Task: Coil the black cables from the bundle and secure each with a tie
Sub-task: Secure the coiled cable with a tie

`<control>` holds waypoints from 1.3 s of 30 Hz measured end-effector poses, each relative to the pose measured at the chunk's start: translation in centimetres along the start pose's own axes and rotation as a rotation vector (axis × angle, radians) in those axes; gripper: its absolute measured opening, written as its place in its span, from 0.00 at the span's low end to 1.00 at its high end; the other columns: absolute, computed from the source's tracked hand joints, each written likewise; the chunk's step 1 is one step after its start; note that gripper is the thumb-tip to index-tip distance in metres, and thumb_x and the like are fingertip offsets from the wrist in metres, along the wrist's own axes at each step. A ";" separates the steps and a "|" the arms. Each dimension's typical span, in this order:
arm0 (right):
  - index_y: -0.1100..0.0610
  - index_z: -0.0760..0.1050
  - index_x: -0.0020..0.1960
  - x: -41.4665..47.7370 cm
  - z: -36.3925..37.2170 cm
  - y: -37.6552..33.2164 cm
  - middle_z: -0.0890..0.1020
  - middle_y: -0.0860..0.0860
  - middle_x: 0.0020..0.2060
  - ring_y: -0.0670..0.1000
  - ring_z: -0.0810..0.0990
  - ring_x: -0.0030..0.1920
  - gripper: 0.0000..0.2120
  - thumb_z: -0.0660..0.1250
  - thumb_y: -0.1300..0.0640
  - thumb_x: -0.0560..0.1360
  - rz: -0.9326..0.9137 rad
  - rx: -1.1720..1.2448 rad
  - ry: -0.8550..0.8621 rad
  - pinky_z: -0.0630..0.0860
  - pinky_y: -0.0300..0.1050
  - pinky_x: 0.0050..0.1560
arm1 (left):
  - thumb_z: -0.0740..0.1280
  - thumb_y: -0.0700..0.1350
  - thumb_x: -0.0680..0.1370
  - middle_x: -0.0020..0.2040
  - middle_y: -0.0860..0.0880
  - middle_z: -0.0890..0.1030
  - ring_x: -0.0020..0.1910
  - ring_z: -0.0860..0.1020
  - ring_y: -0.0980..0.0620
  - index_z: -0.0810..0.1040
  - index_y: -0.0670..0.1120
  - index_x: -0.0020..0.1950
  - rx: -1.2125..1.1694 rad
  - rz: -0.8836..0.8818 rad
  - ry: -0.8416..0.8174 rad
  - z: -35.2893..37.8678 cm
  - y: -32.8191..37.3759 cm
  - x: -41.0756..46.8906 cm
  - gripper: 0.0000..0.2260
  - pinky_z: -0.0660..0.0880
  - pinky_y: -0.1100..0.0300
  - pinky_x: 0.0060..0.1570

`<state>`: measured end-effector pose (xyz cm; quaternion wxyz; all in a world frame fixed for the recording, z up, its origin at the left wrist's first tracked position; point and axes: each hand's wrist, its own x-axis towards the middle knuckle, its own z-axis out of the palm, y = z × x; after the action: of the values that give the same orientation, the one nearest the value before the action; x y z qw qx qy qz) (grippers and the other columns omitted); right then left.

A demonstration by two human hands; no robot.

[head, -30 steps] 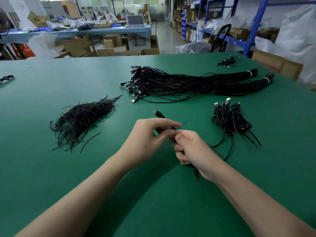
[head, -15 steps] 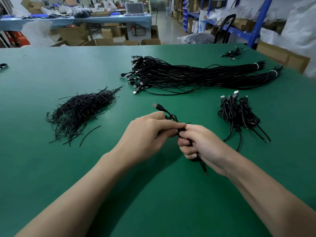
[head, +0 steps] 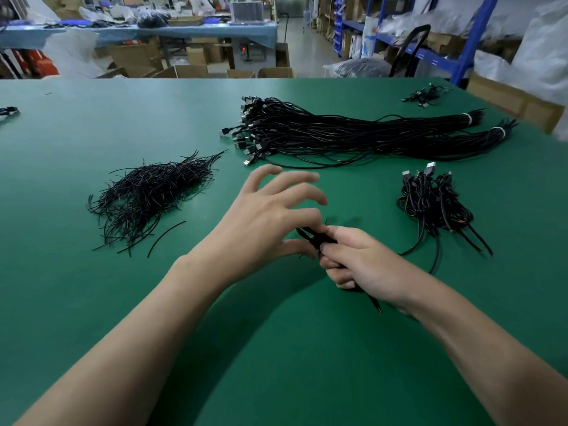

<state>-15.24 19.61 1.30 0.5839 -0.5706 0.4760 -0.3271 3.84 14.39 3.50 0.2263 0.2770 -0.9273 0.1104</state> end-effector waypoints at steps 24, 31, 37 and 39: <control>0.47 0.74 0.45 0.1 -0.9 1.3 0.80 0.47 0.31 0.45 0.77 0.31 0.07 0.67 0.46 0.79 -0.209 -0.765 0.300 0.76 0.52 0.37 | 0.59 0.55 0.85 0.50 0.53 0.83 0.49 0.81 0.50 0.81 0.50 0.58 0.011 -0.063 -0.134 1.1 0.7 -0.5 0.14 0.70 0.56 0.54; 0.47 0.76 0.41 0.0 -0.6 1.3 0.83 0.45 0.32 0.42 0.73 0.27 0.12 0.63 0.43 0.80 -0.196 -0.596 0.259 0.70 0.44 0.31 | 0.61 0.50 0.85 0.42 0.52 0.80 0.40 0.81 0.48 0.80 0.47 0.52 0.063 0.004 -0.098 1.1 0.9 -0.5 0.10 0.73 0.53 0.48; 0.53 0.74 0.38 0.0 -0.4 0.9 0.78 0.47 0.27 0.46 0.69 0.26 0.16 0.64 0.47 0.81 -0.146 -0.542 0.243 0.66 0.42 0.29 | 0.60 0.53 0.85 0.43 0.52 0.81 0.45 0.81 0.49 0.81 0.48 0.51 0.024 -0.010 -0.062 0.8 1.4 -0.4 0.14 0.72 0.53 0.54; 0.53 0.74 0.39 -0.2 -0.4 0.9 0.75 0.46 0.26 0.45 0.66 0.25 0.15 0.63 0.48 0.82 -0.168 -0.538 0.228 0.63 0.39 0.28 | 0.65 0.55 0.81 0.42 0.52 0.83 0.45 0.82 0.49 0.84 0.48 0.48 -0.004 -0.015 0.004 0.6 1.2 -0.5 0.13 0.73 0.53 0.52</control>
<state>-15.84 19.76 0.49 0.3254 -0.7017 0.5593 -0.2981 3.34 15.41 2.66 0.2296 0.2831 -0.9250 0.1074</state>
